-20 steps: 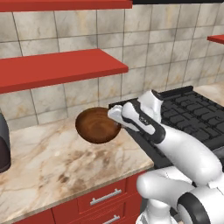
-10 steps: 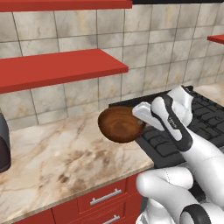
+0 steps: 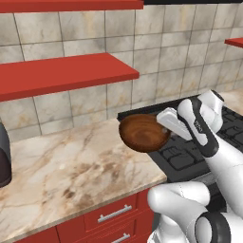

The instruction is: Pick the cup and bowl from the counter and place them on the counter next to the sink.

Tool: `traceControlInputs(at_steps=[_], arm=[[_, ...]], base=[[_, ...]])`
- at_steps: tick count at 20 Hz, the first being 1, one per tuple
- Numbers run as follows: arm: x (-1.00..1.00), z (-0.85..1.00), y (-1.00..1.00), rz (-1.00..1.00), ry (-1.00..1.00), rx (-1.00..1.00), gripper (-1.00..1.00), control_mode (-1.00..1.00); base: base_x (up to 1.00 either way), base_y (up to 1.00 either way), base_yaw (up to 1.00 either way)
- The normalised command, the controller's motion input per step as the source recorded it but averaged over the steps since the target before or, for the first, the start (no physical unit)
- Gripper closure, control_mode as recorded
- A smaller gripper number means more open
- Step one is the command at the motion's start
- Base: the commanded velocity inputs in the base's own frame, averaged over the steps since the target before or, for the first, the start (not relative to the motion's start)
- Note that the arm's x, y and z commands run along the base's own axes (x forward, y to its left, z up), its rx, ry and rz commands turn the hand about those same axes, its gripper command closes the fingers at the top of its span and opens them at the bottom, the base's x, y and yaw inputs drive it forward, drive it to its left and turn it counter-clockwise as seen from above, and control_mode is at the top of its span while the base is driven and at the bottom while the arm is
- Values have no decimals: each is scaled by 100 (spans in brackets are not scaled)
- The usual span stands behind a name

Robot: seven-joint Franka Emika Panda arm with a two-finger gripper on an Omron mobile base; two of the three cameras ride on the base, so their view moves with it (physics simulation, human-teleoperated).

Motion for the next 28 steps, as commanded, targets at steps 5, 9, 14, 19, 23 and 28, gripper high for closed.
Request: traceControlInputs(at_steps=[5, 9, 14, 19, 23, 28], arm=[[0, 0, 0, 0, 0, 0, 100, -100], [0, 0, 0, 0, 0, 0, 100, -100], [0, 0, 0, 0, 0, 0, 100, 100], [0, 0, 0, 0, 0, 0, 100, 100], [0, 0, 0, 0, 0, 0, 100, 100], [0, 0, 0, 0, 0, 0, 100, 100]], base=[[0, 0, 0], [0, 0, 0], [0, 0, 0], [-36, 0, 0], [-100, -27, -17], [-71, -56, -36]])
